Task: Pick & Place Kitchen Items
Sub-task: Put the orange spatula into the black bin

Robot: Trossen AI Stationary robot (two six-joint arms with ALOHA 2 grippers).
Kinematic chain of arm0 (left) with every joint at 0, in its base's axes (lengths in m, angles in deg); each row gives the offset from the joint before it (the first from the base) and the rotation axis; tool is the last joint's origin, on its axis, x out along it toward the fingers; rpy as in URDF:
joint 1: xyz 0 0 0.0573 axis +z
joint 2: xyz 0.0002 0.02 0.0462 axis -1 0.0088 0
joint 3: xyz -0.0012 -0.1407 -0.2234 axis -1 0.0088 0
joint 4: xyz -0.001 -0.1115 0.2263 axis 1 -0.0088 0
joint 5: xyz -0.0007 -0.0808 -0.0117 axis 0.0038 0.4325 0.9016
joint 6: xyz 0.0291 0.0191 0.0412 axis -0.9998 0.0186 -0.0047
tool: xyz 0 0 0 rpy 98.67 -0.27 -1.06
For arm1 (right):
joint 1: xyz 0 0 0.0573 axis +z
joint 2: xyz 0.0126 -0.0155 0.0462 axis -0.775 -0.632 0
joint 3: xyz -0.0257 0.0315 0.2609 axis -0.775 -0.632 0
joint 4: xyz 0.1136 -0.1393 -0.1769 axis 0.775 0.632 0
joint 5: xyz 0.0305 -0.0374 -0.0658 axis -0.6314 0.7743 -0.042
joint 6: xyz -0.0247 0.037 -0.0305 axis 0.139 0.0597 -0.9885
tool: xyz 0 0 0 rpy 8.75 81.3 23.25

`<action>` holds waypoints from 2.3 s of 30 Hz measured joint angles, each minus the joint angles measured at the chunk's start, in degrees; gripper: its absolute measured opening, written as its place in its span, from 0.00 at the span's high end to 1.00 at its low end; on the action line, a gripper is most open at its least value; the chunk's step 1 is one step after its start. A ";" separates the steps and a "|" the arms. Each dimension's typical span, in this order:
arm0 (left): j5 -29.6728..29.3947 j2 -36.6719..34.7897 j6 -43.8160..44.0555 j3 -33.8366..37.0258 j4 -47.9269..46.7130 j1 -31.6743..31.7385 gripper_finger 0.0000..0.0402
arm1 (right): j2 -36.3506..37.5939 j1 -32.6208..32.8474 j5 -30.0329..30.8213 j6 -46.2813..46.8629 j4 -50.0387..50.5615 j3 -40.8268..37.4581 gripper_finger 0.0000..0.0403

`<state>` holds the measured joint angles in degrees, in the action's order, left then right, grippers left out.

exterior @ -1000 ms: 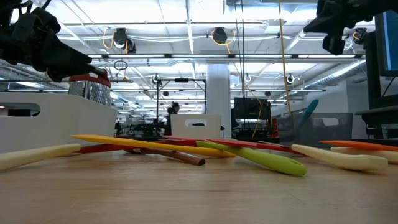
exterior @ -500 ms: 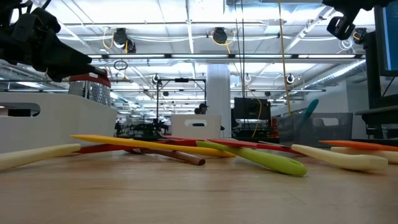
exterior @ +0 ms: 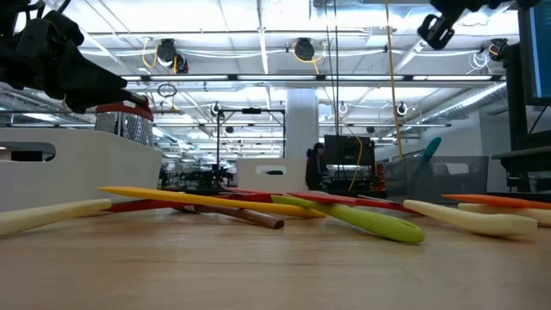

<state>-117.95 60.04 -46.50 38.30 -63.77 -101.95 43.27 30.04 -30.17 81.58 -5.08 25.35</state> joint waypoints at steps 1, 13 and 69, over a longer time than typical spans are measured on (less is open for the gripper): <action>0.00 0.00 0.00 0.00 0.00 -0.01 0.46 | -1.18 1.13 0.77 -0.72 0.00 0.00 1.00; -0.02 0.00 -0.04 0.00 -0.08 -0.01 0.46 | -7.27 18.86 12.52 0.93 7.80 0.00 1.00; 0.00 0.00 -0.46 -0.01 -0.15 -0.01 0.46 | -28.97 52.32 32.00 15.40 19.23 -0.21 0.67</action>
<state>-117.95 60.04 -46.95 38.29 -63.92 -101.97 14.30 82.35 1.83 96.98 14.15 25.14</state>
